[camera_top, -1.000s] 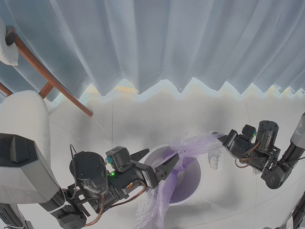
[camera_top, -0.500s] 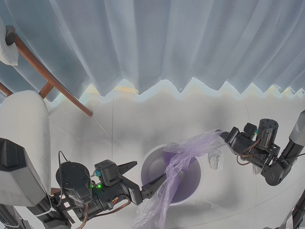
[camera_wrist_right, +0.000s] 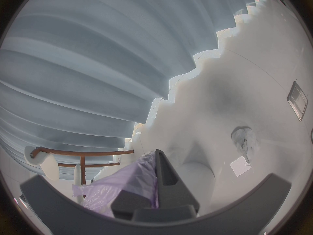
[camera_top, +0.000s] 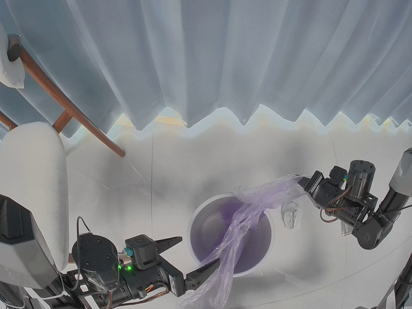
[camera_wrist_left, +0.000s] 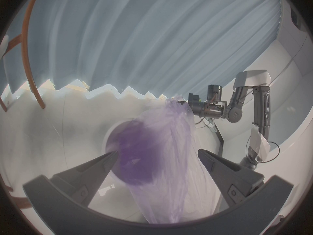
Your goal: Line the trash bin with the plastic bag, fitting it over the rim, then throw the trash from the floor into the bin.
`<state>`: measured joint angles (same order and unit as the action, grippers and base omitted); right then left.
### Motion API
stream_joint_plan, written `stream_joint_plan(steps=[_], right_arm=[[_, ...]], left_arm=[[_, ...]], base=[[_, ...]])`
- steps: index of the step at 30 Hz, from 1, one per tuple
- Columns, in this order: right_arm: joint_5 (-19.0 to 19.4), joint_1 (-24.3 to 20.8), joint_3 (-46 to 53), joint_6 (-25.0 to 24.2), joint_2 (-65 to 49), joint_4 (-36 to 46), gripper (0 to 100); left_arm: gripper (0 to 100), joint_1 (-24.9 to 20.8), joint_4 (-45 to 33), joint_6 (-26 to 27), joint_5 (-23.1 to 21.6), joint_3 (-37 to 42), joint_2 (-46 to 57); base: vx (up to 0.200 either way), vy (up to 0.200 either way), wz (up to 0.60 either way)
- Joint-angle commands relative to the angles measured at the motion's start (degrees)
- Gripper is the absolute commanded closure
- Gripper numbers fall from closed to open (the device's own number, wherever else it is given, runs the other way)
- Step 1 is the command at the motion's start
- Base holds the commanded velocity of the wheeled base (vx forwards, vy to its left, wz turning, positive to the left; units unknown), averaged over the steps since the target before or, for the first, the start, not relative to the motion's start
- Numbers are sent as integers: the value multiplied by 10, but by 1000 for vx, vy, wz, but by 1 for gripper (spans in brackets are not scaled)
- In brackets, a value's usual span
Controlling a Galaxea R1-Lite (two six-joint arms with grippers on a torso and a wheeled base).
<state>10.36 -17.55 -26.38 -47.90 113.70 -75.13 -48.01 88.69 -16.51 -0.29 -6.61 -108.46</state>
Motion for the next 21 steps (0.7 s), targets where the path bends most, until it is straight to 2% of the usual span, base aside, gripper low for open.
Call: stream_joint_plan(steps=[1,5,10,20,21], right_arm=[[0,0,1,0,1,0,100],[0,-2,3,0,-1,-1,100],[0,-5,6,0,-6,-1,100],[0,-7,7,1,-7,-1,100],[0,-8,7,1,-7,-2,100]], left_arm=[[0,-14,1,0,-8,15,-12],[0,-27,1,0,-12,21,-18],[0,-12,1,-2,-12,9,-67],[0,-5,1,-3,-13,0,-76],[100,-5,1,-3,-13,-4,-80]], base=[[0,0,0],[0,0,0],[0,0,0],[0,0,0],[0,0,0]])
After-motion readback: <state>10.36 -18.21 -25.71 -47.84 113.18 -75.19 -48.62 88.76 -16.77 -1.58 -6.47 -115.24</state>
